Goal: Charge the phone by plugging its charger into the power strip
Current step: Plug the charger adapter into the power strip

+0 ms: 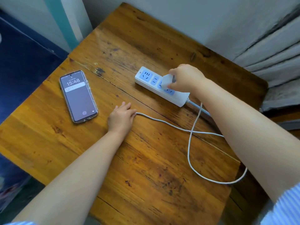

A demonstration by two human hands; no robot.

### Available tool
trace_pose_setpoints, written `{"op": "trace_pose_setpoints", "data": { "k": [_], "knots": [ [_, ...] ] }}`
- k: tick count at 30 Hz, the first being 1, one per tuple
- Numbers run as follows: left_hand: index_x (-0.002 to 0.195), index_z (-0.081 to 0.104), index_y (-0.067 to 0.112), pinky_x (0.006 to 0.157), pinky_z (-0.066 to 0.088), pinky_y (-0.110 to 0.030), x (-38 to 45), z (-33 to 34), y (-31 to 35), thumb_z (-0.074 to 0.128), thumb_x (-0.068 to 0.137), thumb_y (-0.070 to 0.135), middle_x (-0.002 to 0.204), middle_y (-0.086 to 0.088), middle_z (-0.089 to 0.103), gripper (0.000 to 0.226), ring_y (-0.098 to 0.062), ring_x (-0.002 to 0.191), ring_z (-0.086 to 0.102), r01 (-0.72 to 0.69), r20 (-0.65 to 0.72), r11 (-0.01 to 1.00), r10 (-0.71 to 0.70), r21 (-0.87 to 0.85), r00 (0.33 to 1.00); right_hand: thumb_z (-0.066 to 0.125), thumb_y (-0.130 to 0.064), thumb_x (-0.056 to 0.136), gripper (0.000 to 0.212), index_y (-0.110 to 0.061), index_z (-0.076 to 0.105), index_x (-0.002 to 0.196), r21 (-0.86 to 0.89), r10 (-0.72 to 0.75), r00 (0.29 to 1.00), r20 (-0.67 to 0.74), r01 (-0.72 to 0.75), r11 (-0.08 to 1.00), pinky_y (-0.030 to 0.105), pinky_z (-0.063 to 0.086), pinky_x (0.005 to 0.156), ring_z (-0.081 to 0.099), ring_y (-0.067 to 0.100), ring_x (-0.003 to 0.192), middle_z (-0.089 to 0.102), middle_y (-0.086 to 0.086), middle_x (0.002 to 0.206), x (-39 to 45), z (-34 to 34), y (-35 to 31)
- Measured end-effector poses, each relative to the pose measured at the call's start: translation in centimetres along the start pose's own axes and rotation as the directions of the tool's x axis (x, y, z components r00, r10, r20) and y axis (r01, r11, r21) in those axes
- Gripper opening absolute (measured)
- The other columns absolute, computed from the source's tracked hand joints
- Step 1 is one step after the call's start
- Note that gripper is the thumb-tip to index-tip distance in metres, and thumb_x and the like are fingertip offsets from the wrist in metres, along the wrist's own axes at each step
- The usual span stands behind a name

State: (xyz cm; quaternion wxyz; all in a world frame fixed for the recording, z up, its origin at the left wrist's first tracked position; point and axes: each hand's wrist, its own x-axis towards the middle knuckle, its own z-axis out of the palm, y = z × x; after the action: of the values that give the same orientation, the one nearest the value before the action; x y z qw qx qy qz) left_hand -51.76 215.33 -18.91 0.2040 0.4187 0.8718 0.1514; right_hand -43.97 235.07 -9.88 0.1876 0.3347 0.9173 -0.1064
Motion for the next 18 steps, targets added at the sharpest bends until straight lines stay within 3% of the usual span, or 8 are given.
{"op": "trace_pose_setpoints", "data": {
  "k": [2,5,9,13,18],
  "knots": [
    [0.117,0.062,0.010,0.113,0.029,-0.039,0.1,-0.1,-0.2,0.049,0.093,0.019,0.139,-0.010,0.050,0.029,-0.025,0.134,0.038,-0.008,-0.001,1.000,0.008,0.008,1.000,0.059,-0.036,0.080,0.040,-0.005,0.060,0.106,0.048,0.035,0.999,0.039,-0.037,0.998,0.039,0.055,0.069,0.061,0.027,0.088,0.066,0.012,0.097,0.5,-0.1,-0.3],
    [0.119,0.061,0.014,0.112,0.031,-0.037,0.3,-0.2,-0.5,0.048,0.093,0.023,0.140,-0.005,0.049,0.030,-0.021,0.135,0.038,0.000,0.010,1.000,0.000,0.018,1.000,0.061,-0.031,0.079,0.029,-0.003,0.062,0.089,0.097,0.083,0.993,0.083,-0.091,0.991,0.027,0.038,0.047,0.053,0.021,0.068,0.058,0.007,0.073,0.8,-0.5,-0.7],
    [0.119,0.061,0.015,0.111,0.033,-0.034,0.4,-0.2,-0.9,0.050,0.093,0.024,0.139,-0.003,0.050,0.030,-0.018,0.134,0.038,-0.002,0.001,1.000,0.002,0.003,1.000,0.061,-0.024,0.079,0.019,-0.008,0.054,0.072,0.080,0.122,0.988,0.098,-0.130,0.988,0.023,0.030,0.043,0.042,0.015,0.054,0.044,0.001,0.059,1.0,-0.9,-1.5],
    [0.119,0.060,0.015,0.113,0.031,-0.033,0.4,-0.4,-1.2,0.050,0.093,0.023,0.140,-0.001,0.049,0.029,-0.017,0.135,0.037,-0.004,0.027,1.000,0.004,-0.019,1.000,0.057,-0.016,0.080,0.032,-0.011,0.042,0.052,0.035,0.136,0.987,0.083,-0.140,0.990,0.023,0.028,0.041,0.037,0.014,0.047,0.040,0.001,0.053,1.6,-1.2,-2.9],
    [0.118,0.061,0.013,0.112,0.029,-0.030,0.4,-1.3,-1.9,0.049,0.093,0.017,0.140,-0.002,0.050,0.028,-0.015,0.134,0.039,-0.087,0.066,0.996,0.089,-0.032,0.994,0.056,-0.012,0.079,0.027,-0.007,0.043,0.055,-0.037,0.081,0.995,0.053,-0.080,0.996,0.023,0.027,0.040,0.037,0.014,0.047,0.038,0.002,0.053,2.2,-1.2,-4.7]
  ]
}}
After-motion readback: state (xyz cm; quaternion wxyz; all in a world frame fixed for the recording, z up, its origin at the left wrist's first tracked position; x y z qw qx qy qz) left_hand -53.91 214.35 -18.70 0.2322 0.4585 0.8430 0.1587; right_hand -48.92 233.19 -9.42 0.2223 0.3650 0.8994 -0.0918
